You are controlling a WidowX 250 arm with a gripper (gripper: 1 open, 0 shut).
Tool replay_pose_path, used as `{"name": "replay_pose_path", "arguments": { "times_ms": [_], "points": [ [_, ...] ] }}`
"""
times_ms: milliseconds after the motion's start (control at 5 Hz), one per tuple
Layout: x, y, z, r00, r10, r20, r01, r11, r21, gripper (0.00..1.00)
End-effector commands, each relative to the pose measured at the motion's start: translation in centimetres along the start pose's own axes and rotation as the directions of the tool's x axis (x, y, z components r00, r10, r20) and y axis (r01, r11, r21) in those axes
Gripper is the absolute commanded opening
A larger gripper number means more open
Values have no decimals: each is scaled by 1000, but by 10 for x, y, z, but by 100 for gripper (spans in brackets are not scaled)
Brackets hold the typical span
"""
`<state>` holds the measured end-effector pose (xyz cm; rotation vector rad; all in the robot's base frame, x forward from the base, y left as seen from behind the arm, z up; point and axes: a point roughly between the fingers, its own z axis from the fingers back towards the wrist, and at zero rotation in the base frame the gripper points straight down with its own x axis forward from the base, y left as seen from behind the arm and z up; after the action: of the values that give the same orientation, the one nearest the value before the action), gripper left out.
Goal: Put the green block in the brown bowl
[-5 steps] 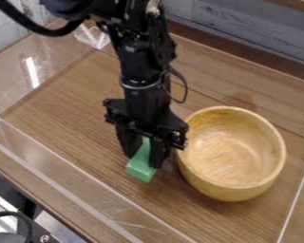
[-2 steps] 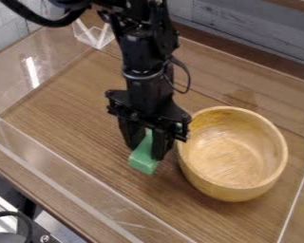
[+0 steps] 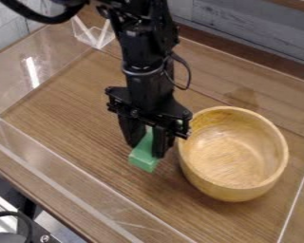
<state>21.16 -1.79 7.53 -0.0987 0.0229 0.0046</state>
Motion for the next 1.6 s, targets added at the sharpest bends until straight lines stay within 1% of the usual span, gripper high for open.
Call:
{"name": "replay_pose_path", "arguments": {
  "times_ms": [0,400,800,1400],
  "points": [
    [9,-5,18,997,-23,72,24,1000,-4,0],
    [10,-9,21,996,-28,80,29,1000,-8,0],
    [10,-17,29,995,-36,96,37,999,-13,0],
    [10,-24,33,993,-39,112,41,999,-17,0]
  ]
}}
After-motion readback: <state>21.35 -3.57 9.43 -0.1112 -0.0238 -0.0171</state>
